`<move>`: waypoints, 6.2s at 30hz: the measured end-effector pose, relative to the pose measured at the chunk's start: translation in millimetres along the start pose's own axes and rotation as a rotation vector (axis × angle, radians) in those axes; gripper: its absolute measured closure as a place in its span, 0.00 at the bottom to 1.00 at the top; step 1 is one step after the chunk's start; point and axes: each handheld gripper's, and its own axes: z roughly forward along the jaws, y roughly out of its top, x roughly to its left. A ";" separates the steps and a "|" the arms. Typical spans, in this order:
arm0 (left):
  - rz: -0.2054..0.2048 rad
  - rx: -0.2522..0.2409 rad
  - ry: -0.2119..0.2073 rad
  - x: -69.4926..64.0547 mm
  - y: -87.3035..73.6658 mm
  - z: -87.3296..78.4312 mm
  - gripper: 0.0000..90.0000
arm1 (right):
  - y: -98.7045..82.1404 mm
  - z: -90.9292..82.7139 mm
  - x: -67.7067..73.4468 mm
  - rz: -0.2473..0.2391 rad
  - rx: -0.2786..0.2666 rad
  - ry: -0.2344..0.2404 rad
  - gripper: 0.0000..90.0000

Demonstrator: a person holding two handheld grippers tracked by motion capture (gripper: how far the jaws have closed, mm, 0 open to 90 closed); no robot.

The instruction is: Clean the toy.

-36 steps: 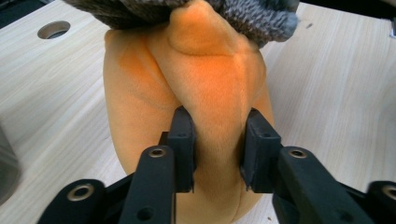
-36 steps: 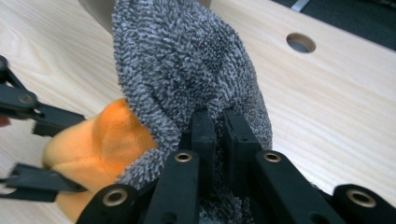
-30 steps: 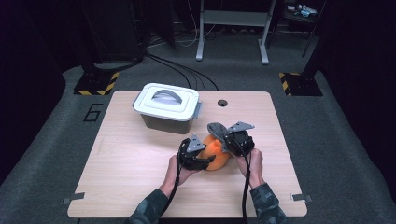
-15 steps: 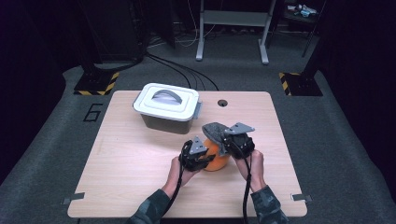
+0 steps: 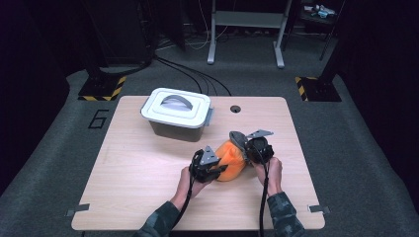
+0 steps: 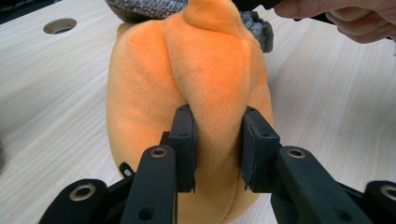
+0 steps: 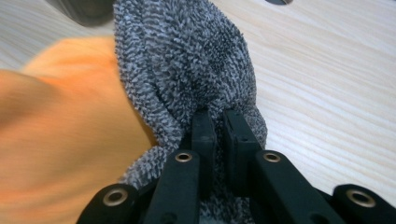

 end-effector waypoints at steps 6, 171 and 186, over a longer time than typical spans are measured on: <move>-0.006 -0.011 -0.016 2.9 -3.2 -1.9 0.77 | 5.8 -34.1 5.0 -0.043 -0.090 0.008 0.93; -0.079 -0.116 0.193 45.4 -44.7 -157.0 0.85 | -142.3 -25.7 -80.3 0.177 -0.013 -0.100 0.03; -0.147 -0.124 0.307 67.3 -70.9 -197.9 0.85 | -142.3 -25.7 -79.9 0.176 -0.013 -0.105 0.03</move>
